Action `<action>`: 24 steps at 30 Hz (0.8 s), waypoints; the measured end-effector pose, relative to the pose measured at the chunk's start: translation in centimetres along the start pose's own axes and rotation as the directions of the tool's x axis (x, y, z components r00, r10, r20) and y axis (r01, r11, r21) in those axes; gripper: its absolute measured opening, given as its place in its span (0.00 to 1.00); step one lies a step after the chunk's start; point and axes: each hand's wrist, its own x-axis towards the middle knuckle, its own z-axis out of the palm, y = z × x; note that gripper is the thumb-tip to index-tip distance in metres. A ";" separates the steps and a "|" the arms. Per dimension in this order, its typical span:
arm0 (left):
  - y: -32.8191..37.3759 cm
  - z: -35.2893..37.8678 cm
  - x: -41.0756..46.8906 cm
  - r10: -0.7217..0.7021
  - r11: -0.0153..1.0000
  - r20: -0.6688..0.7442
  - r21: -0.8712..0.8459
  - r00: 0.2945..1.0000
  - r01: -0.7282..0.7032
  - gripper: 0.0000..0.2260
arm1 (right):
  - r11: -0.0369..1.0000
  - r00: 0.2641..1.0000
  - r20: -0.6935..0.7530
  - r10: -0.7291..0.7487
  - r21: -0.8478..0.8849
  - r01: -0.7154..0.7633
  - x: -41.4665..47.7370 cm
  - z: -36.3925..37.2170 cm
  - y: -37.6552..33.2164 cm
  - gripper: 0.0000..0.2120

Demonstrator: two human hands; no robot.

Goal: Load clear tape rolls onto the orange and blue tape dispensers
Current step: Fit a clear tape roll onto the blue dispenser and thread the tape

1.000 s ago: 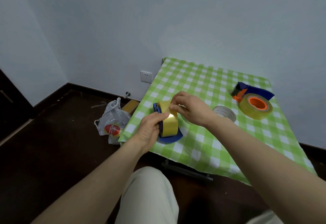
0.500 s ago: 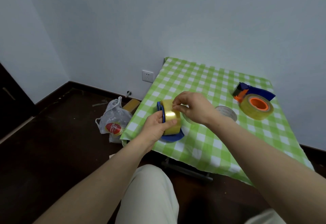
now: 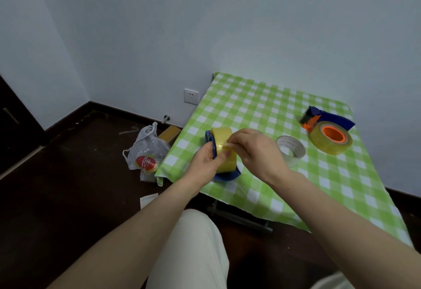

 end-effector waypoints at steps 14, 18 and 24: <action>1.2 0.3 0.2 -0.355 0.840 0.048 -0.422 0.934 0.341 0.25 | 0.924 0.981 0.064 0.185 0.328 -0.196 -1.2 0.0 0.2 0.03; 1.9 1.0 0.9 -0.422 0.866 -0.028 -0.307 0.906 0.394 0.29 | 0.848 0.968 0.062 0.244 0.470 -0.244 -0.7 -0.3 0.3 0.05; 2.5 1.7 0.7 -0.320 0.920 -0.024 -0.245 0.947 0.305 0.14 | 0.766 0.940 0.042 0.339 0.568 -0.301 -0.3 -0.4 1.4 0.04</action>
